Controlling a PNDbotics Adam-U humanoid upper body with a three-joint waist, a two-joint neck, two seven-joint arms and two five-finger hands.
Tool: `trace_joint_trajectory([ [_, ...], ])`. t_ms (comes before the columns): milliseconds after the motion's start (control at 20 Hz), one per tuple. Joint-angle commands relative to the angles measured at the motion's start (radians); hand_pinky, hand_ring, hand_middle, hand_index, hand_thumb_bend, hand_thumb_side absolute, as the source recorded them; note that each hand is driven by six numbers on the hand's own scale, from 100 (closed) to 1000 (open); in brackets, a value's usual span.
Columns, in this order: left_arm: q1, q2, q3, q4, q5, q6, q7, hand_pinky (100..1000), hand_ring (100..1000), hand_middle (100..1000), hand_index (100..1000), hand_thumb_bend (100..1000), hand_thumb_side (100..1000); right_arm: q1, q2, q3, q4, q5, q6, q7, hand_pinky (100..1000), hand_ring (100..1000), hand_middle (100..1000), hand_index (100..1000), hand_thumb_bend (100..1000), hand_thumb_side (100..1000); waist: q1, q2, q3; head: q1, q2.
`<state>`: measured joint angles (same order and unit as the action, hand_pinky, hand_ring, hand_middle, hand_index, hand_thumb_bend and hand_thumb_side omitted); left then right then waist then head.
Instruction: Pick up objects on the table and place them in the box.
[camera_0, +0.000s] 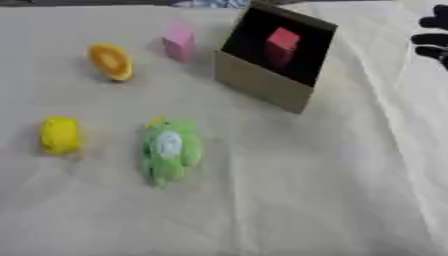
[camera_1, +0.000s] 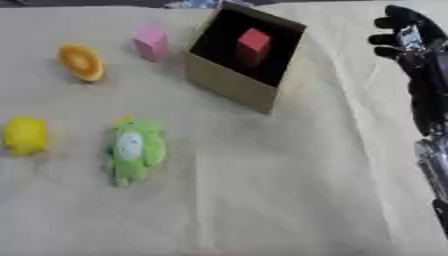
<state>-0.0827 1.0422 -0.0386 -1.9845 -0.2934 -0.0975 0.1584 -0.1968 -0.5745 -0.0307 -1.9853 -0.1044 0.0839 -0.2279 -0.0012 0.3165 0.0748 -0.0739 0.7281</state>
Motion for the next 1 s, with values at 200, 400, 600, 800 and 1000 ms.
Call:
trace_joint_trajectory([
  [200,-0.043,0.116,-0.024,-0.015,-0.076,-0.024,-0.145,875,840,791,891,344,697,-0.014,-0.051,-0.013,-0.015,0.013,-0.016,-0.009,809,781,786,854,100,886,-0.002,-0.010,0.009,-0.010,-0.014],
  [400,-0.071,0.164,-0.068,-0.015,-0.091,-0.033,-0.218,873,840,792,893,370,710,-0.018,-0.056,-0.008,-0.015,0.015,-0.018,-0.006,809,781,786,854,100,886,-0.005,-0.008,0.013,-0.011,-0.014],
  [600,-0.106,0.198,-0.122,-0.015,-0.098,-0.033,-0.294,874,842,796,903,392,722,-0.022,-0.059,-0.002,-0.015,0.015,-0.016,0.000,809,781,786,854,100,887,-0.004,-0.008,0.011,-0.009,-0.015],
  [800,-0.145,0.218,-0.165,-0.015,-0.098,-0.026,-0.361,879,850,801,913,419,717,-0.027,-0.060,0.003,-0.015,0.014,-0.015,0.006,809,781,785,853,100,887,-0.003,-0.010,0.007,-0.007,-0.014],
  [1000,-0.171,0.224,-0.188,-0.015,-0.109,-0.004,-0.427,888,869,820,925,479,656,-0.028,-0.060,0.005,-0.015,0.013,-0.014,0.009,809,780,785,853,100,889,0.001,-0.010,0.003,0.001,-0.010],
])
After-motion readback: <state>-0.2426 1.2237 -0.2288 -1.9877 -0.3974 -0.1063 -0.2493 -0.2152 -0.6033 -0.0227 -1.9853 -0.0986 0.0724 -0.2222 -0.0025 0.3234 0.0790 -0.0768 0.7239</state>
